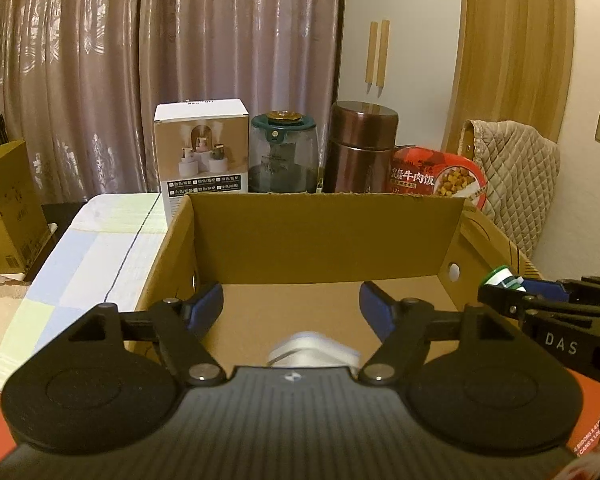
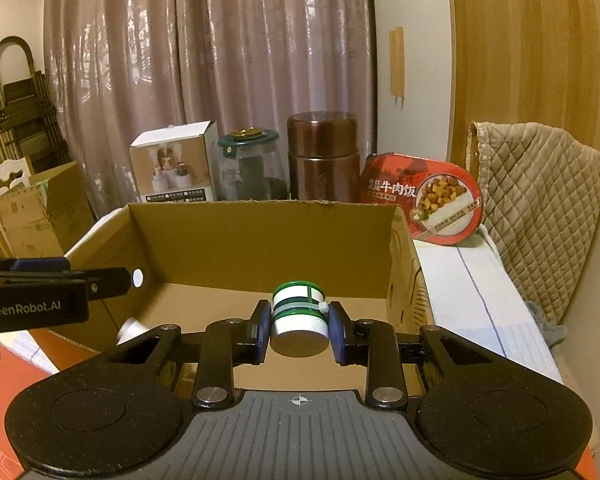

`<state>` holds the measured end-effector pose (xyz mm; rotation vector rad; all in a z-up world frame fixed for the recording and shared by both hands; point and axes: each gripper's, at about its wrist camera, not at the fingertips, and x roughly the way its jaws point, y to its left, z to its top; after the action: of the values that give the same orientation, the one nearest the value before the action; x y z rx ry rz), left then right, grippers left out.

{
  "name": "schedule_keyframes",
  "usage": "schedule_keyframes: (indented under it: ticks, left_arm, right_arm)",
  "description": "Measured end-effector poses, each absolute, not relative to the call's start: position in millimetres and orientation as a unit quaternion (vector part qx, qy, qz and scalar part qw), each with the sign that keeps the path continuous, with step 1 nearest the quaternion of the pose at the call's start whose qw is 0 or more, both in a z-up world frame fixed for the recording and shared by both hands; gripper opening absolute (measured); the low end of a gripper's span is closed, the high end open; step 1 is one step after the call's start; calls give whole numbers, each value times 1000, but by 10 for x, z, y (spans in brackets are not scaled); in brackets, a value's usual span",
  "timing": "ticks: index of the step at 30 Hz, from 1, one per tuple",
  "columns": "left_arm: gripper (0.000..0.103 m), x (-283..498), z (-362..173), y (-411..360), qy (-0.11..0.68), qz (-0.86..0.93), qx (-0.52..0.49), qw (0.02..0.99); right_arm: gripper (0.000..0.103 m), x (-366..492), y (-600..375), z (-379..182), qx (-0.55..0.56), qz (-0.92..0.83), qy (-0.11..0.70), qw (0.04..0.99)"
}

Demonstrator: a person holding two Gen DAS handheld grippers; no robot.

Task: Organize rigid objects
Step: 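Carry the night light and bottle with both tools over the cardboard box, then open both tools to drop the night light and bottle into the box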

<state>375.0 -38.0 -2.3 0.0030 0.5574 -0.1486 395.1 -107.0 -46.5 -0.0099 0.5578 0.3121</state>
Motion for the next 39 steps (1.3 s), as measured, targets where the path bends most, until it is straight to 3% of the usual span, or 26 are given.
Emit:
schedule_keyframes:
  ticks: [18,20,21,22,39]
  left_arm:
    - [71,3744,-24,-393,276,-71,11,958]
    - [71,3745,-15,-393,274,-70,9,959]
    - [71,3744,-6,-392,272,-70,9,960]
    - [71,3740,1,-389,271,-69,10,960]
    - [71,3691,66,-377,260,-69,12,963]
  right_arm:
    - [28,3984,-1150,-472,14,152,272,950]
    - [48,3990,-1186,-460,29,149,268,951]
    - [68,3982,-1202,-449,35,149,263,952]
    - [71,3973,-1220,-438,39,150,258,954]
    - [71,3900,-1245,-267,36,155,232,960]
